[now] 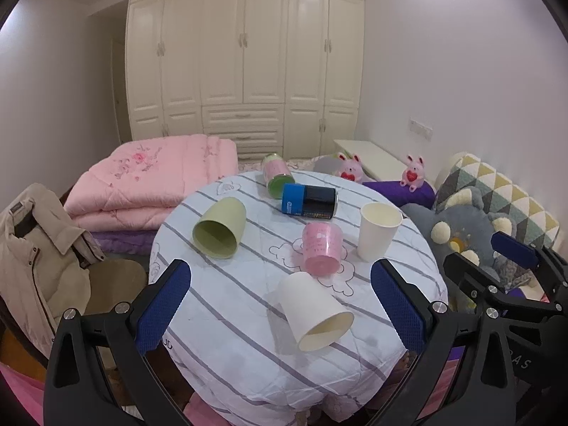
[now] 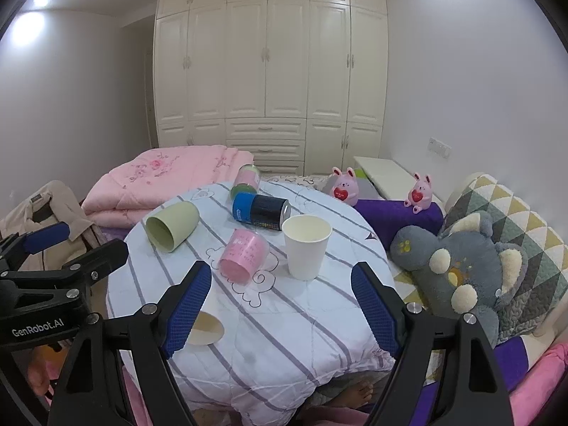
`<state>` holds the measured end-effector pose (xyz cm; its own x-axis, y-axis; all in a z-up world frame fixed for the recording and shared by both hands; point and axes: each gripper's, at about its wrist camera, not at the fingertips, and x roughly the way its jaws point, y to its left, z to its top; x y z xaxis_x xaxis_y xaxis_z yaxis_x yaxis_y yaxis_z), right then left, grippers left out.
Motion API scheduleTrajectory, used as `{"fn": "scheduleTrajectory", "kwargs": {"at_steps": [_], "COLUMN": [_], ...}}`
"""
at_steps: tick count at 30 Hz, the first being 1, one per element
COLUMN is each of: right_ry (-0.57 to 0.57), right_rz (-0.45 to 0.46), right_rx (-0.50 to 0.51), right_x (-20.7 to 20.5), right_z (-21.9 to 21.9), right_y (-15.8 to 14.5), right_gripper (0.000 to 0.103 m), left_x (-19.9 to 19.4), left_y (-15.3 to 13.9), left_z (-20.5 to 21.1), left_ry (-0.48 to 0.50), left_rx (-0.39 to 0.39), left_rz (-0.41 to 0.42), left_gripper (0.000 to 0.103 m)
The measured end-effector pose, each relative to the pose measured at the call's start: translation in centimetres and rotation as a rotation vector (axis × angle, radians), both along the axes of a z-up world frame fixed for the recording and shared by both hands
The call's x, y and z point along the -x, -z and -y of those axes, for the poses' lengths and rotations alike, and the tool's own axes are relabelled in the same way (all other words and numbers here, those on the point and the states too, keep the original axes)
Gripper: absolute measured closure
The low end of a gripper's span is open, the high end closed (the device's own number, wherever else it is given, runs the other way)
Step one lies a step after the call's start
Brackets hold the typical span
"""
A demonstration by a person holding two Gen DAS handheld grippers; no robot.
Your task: Flip cup upright
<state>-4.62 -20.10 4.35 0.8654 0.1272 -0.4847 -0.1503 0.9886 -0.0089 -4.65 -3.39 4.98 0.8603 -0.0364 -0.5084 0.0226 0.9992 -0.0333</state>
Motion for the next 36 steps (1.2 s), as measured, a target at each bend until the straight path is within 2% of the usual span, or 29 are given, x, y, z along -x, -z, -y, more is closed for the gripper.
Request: {"fn": "scheduleTrajectory", "kwargs": {"at_steps": [8,21,36], "right_ry": [0.0,0.0,-0.003], "right_rz": [0.013,0.144,0.135], "right_rx": [-0.001,0.012,0.009], "right_x": [0.1,1.6,1.5], "right_z": [0.1,0.0,0.0], "right_y": [0.2,-0.3,-0.1], "right_gripper": [0.021,0.021,0.021], "left_x": [0.5,1.0,0.5], "left_y": [-0.3,-0.5,-0.2], "left_z": [0.3,0.9,0.9], "left_ry": [-0.005,-0.011,-0.017], "left_rx": [-0.006,-0.036,-0.051], "left_rz": [0.044,0.107,0.097], "left_gripper": [0.001,0.001,0.0]}}
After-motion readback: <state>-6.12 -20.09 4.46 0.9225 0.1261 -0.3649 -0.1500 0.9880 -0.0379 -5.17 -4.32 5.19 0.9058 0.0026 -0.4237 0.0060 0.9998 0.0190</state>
